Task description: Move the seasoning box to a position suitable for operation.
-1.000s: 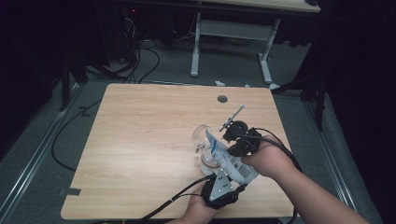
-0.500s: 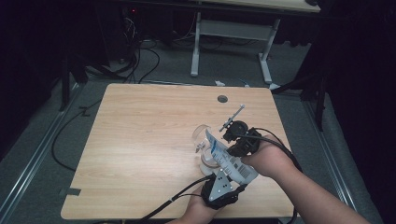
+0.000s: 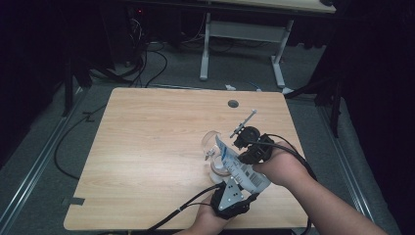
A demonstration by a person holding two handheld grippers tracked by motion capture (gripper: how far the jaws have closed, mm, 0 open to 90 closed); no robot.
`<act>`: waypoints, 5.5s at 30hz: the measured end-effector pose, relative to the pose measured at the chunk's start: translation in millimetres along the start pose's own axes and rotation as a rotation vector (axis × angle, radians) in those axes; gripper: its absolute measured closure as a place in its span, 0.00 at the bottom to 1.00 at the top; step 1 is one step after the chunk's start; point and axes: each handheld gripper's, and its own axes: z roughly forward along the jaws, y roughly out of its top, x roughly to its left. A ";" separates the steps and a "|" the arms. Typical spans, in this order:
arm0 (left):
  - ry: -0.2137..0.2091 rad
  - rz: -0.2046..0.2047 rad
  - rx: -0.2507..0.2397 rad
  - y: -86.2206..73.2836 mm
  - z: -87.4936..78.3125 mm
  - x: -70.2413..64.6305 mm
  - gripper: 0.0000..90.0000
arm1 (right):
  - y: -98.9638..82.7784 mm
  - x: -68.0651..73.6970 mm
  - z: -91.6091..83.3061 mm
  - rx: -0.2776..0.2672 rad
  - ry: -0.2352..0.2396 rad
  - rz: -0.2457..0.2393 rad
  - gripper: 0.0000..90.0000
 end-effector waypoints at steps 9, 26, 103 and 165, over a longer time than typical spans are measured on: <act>0.000 -0.002 -0.004 0.3 -0.1 0.2 0.69 | 0.6 0.4 -0.7 0.000 -0.003 -0.001 1.00; -0.002 -0.014 -0.008 1.1 -0.5 1.7 0.68 | 4.4 0.7 0.5 0.004 -0.006 -0.006 1.00; 0.004 -0.005 -0.022 2.7 -2.6 2.8 0.68 | 10.1 4.3 -0.6 0.010 -0.008 -0.022 1.00; 0.000 -0.018 -0.031 4.4 -4.3 3.2 0.68 | 11.7 4.4 -1.3 0.003 -0.012 -0.026 1.00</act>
